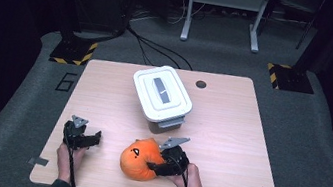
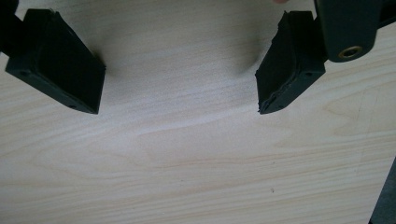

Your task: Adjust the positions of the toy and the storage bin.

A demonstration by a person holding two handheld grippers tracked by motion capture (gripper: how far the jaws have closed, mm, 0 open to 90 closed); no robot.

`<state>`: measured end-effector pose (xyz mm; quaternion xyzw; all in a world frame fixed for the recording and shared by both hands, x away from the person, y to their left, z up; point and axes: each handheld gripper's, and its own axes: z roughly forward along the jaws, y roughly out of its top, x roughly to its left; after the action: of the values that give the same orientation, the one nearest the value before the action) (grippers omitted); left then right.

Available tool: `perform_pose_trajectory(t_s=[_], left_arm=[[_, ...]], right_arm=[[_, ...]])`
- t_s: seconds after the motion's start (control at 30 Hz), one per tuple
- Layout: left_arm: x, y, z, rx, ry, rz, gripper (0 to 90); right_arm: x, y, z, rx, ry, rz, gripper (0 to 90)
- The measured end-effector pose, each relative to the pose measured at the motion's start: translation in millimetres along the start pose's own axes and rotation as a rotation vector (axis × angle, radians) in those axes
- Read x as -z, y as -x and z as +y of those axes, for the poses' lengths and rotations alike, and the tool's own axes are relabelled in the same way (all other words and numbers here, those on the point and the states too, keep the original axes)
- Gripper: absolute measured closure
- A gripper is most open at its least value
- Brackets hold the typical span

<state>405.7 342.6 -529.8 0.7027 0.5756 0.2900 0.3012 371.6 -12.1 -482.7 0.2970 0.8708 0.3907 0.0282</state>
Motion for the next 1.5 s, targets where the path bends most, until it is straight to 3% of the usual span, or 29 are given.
perform_pose_trajectory(t_s=[0.17,0.33,0.67,1.5], left_arm=[[0.0,0.0,0.0,0.000,0.000,0.000,15.2],[0.0,-0.1,0.0,0.000,0.000,-0.001,15.2],[0.0,0.0,0.0,0.000,0.000,0.000,15.2],[0.0,0.0,0.1,0.000,0.000,0.000,15.2]], right_arm=[[2.8,-3.0,-1.7,0.009,0.014,-0.012,56.6],[5.6,-7.8,-2.3,0.020,0.042,-0.030,60.1],[12.7,-12.0,-1.5,0.026,0.080,-0.023,62.4],[40.6,-6.0,-5.7,0.021,0.111,-0.095,63.1]])
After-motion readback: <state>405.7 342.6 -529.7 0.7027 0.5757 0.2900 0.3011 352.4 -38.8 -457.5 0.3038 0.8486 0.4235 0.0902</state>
